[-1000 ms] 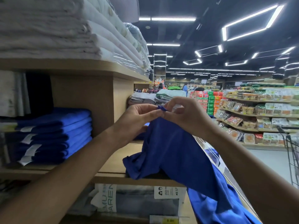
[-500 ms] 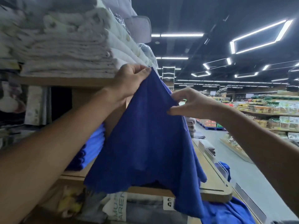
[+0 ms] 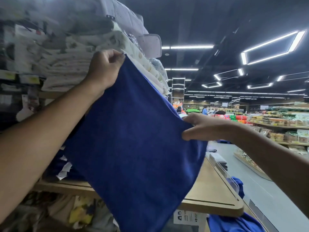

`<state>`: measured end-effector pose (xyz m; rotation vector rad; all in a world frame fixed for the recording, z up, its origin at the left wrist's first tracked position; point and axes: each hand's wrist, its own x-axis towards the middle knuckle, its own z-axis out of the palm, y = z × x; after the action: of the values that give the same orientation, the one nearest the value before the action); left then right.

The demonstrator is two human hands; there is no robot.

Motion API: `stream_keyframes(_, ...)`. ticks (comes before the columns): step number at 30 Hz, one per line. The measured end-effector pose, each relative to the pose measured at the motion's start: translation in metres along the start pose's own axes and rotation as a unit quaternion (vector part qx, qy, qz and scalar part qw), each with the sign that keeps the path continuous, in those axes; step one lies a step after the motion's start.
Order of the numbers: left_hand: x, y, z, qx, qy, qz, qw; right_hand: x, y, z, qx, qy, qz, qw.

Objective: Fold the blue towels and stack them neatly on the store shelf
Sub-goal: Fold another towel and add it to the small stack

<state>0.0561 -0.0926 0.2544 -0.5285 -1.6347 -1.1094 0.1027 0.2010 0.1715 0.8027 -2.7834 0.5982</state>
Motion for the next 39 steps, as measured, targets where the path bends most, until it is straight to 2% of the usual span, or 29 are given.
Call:
stream_keyframes(4,0.004,-0.006,-0.016,0.104,0.035,0.05,0.993,-0.002,0.006,-0.002,0.004,0.005,0.009,1.0)
stream_keyframes(9,-0.006,-0.02,-0.037,0.244,0.113,0.123,0.955,-0.006,0.026,-0.014,0.074,0.015,-0.009,0.997)
stream_keyframes(14,-0.015,-0.034,-0.049,0.239,0.127,0.129,0.954,-0.009,0.048,-0.02,0.215,0.089,-0.043,0.972)
stream_keyframes(18,-0.041,-0.039,-0.054,0.197,0.128,0.123,0.964,-0.014,0.056,-0.013,0.311,0.201,-0.086,0.925)
stream_keyframes(20,-0.064,-0.042,-0.053,0.196,0.129,0.114,0.965,-0.02,0.061,-0.007,0.354,0.218,-0.095,0.904)
stream_keyframes(27,-0.125,-0.056,-0.051,0.112,0.092,0.071,0.987,-0.041,0.088,0.01,0.486,0.104,0.013,0.867)
stream_keyframes(30,-0.126,-0.052,-0.048,0.074,0.081,0.038,0.993,-0.041,0.095,0.004,0.515,0.08,-0.027,0.853)
stream_keyframes(34,-0.124,-0.05,-0.043,0.038,0.096,0.02,0.994,-0.037,0.103,-0.005,0.503,0.006,-0.066,0.862)
stream_keyframes(39,-0.156,-0.083,-0.018,0.002,0.008,-0.04,0.999,-0.025,0.14,0.022,0.486,0.043,0.095,0.868)
